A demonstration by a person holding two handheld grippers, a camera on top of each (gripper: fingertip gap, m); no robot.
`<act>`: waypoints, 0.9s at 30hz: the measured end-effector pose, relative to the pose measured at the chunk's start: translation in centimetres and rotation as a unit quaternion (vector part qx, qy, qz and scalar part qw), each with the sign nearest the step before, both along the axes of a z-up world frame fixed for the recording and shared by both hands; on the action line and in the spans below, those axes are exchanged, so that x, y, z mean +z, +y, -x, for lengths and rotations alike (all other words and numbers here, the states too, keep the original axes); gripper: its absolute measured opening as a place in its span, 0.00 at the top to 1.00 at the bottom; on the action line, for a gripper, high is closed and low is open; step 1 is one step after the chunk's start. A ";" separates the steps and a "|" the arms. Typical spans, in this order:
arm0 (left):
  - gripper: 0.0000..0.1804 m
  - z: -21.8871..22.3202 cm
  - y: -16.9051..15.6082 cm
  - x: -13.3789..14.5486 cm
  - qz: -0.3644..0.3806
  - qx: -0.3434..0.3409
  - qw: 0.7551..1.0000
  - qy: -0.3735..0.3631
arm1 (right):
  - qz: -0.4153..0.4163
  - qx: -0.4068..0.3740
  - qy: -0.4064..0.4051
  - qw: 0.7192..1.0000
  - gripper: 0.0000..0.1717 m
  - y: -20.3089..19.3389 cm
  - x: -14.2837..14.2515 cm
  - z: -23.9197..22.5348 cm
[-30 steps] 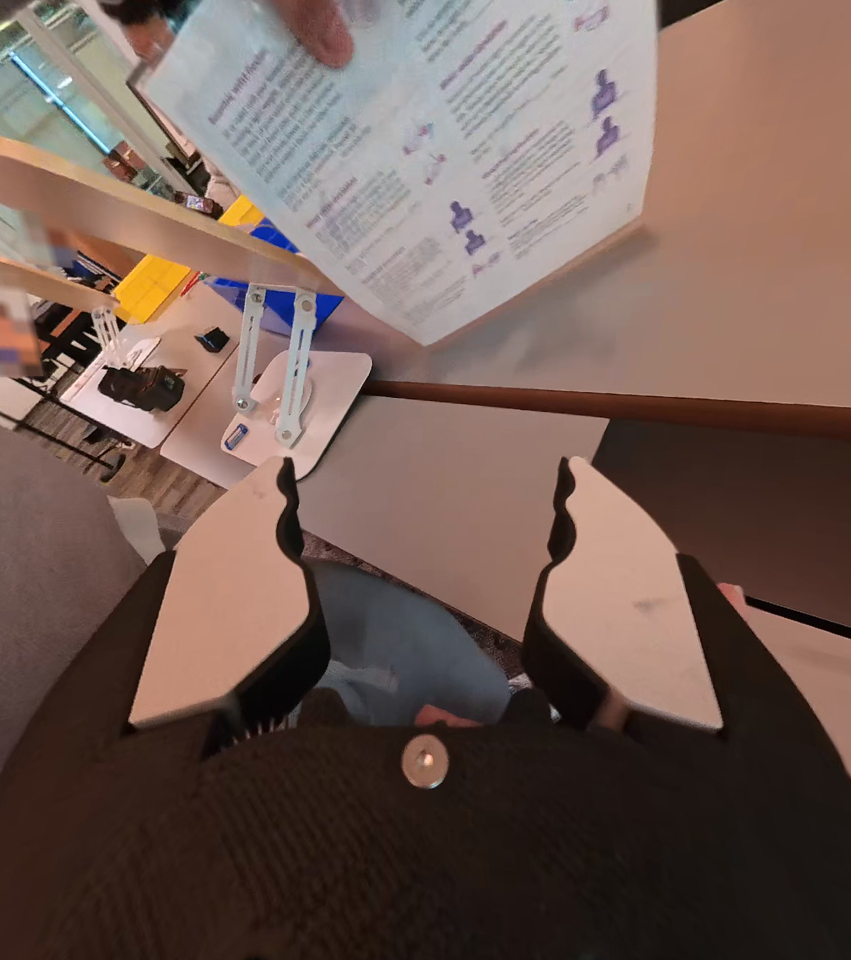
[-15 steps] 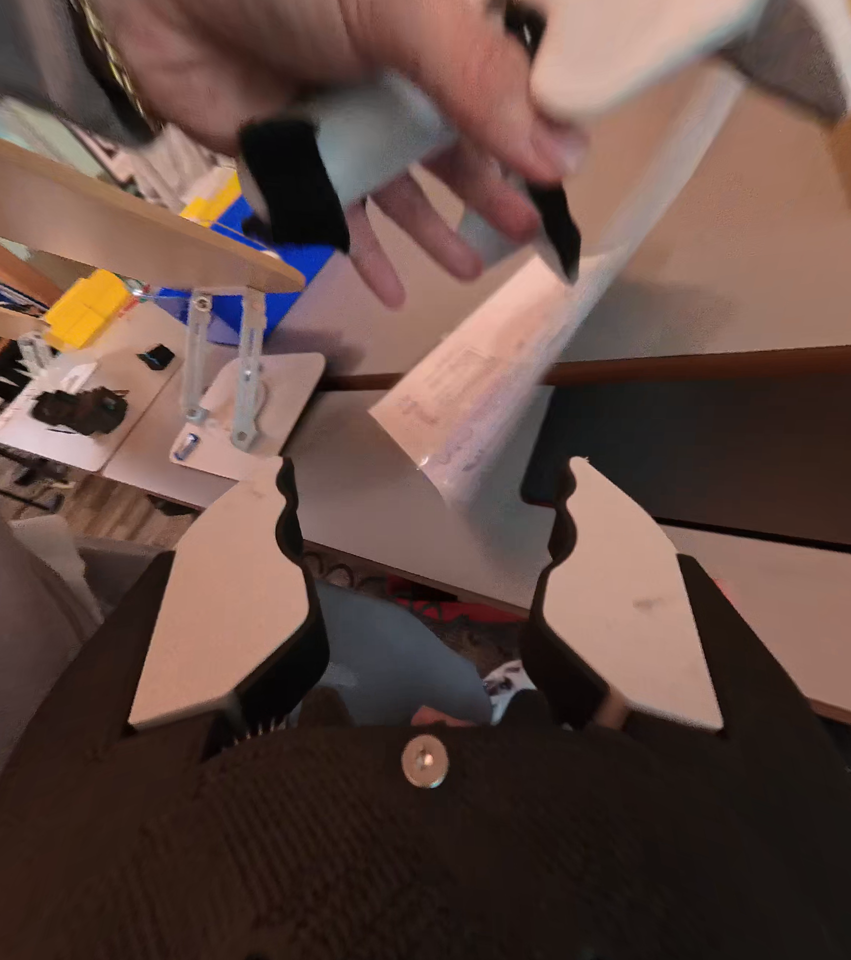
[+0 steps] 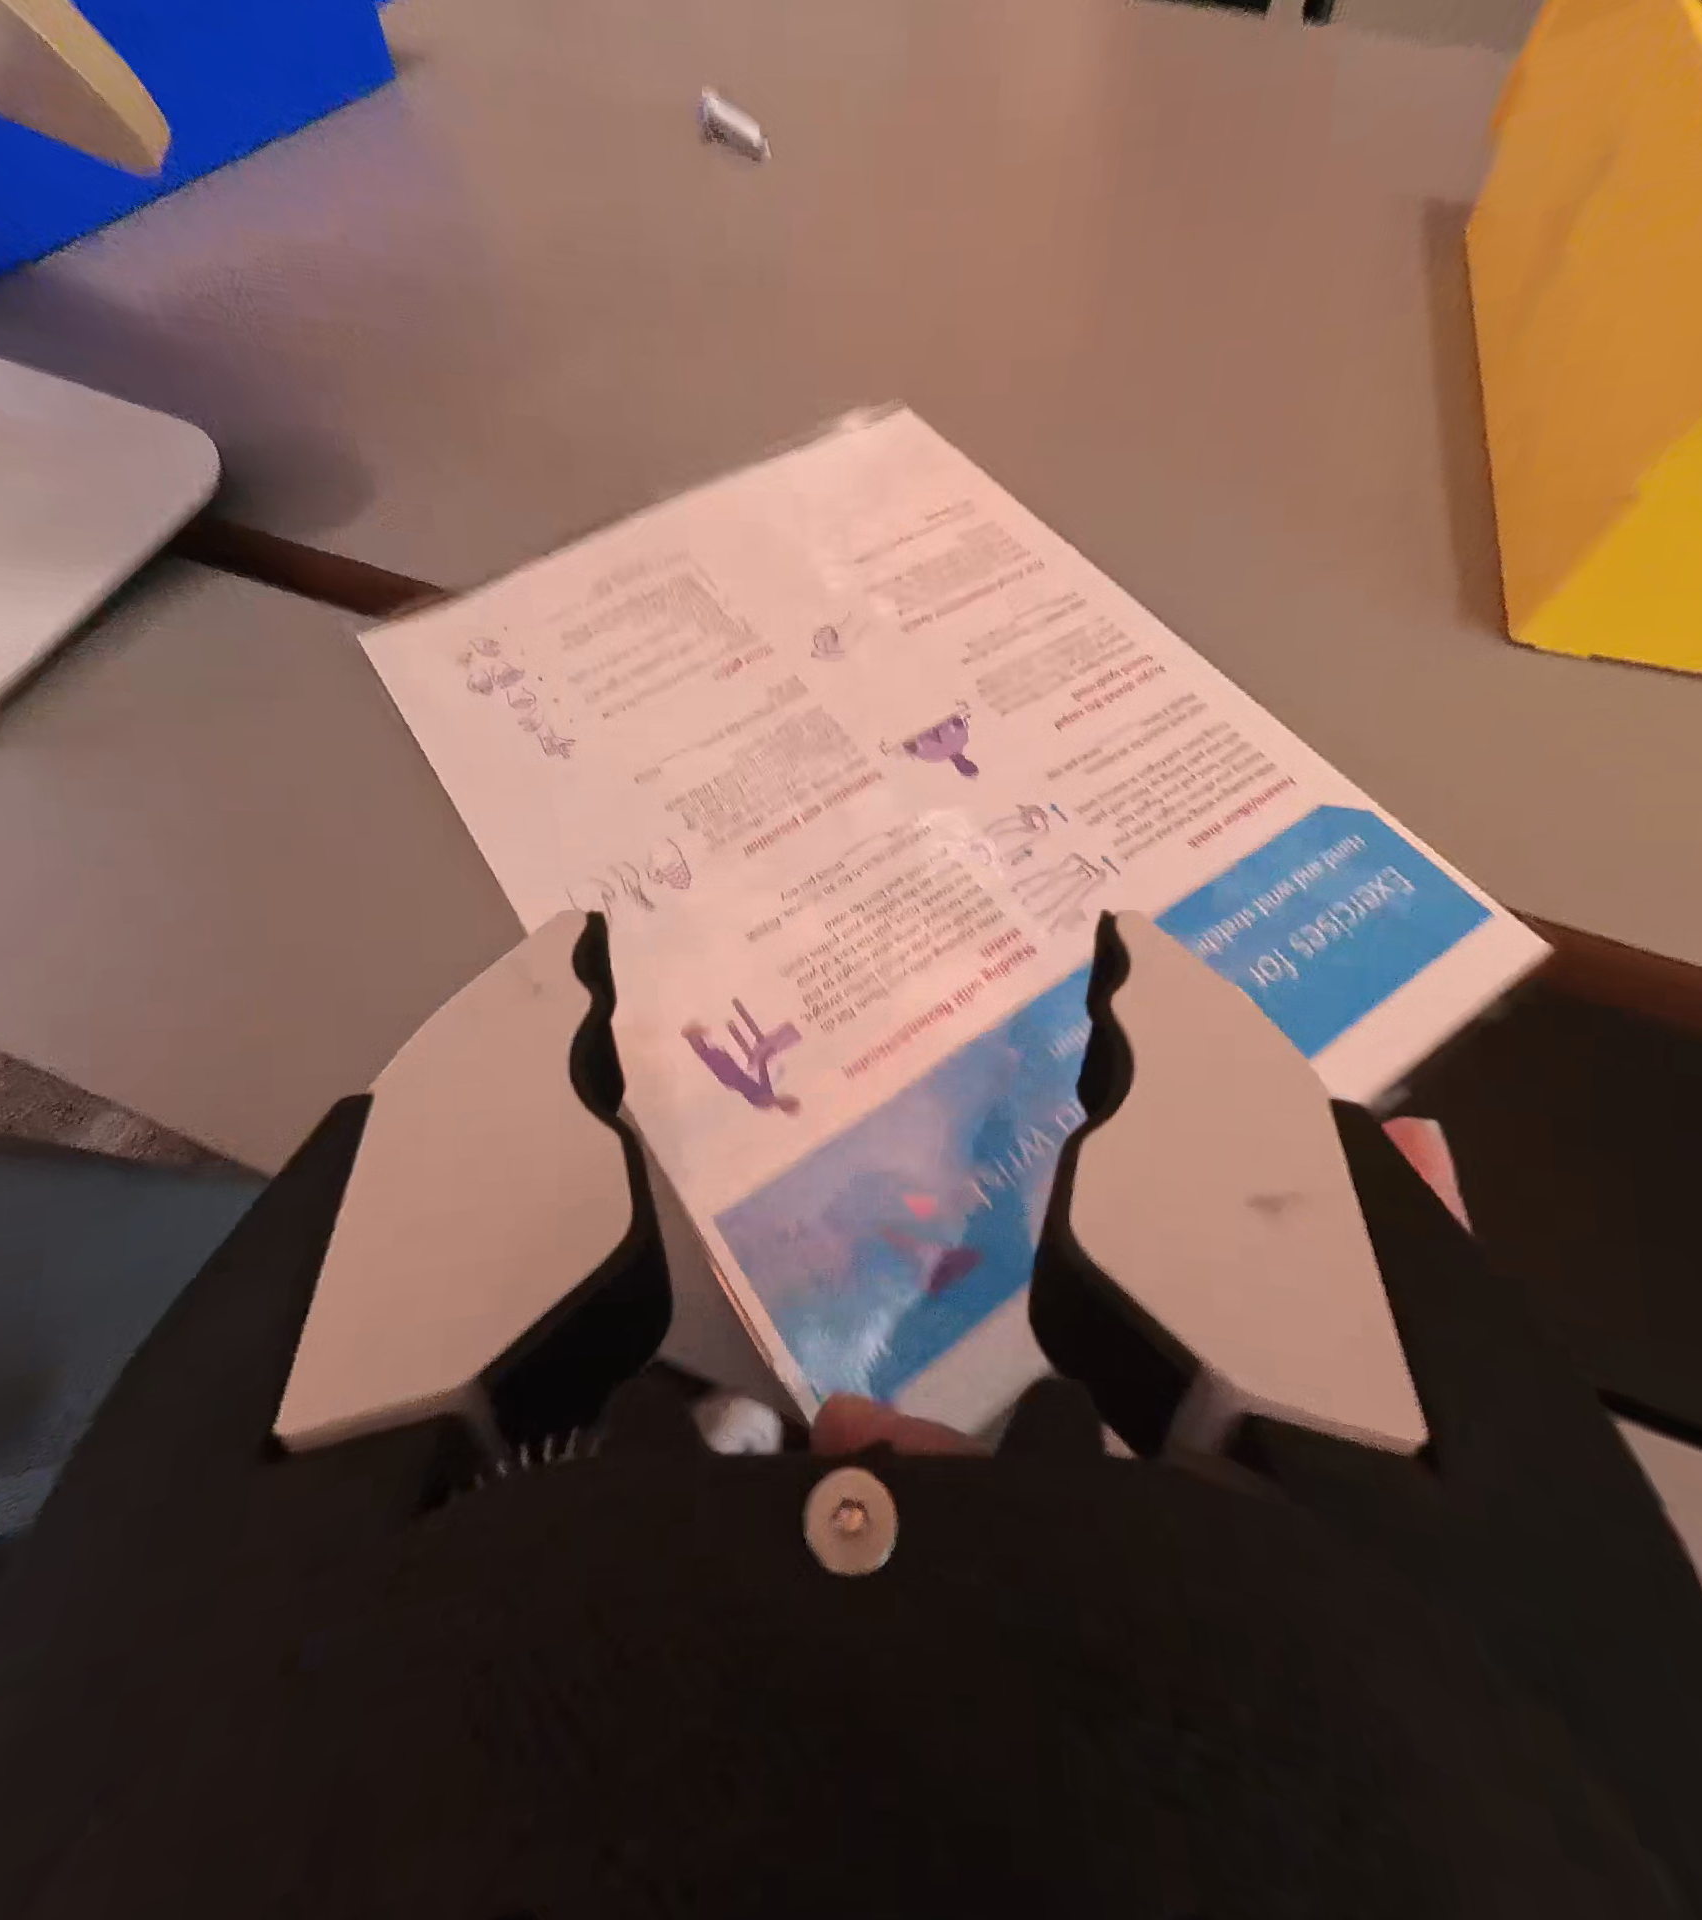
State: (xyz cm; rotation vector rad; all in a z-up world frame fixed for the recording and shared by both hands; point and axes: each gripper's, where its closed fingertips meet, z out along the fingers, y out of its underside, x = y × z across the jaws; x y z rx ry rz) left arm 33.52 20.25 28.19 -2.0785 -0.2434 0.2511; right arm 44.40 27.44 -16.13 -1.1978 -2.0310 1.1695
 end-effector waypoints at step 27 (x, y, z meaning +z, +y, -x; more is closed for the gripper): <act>0.44 -18.6 -27.1 -7.9 -0.074 -0.344 0.889 -0.292 | 0.678 0.169 0.066 0.712 0.67 -21.4 25.3 -0.1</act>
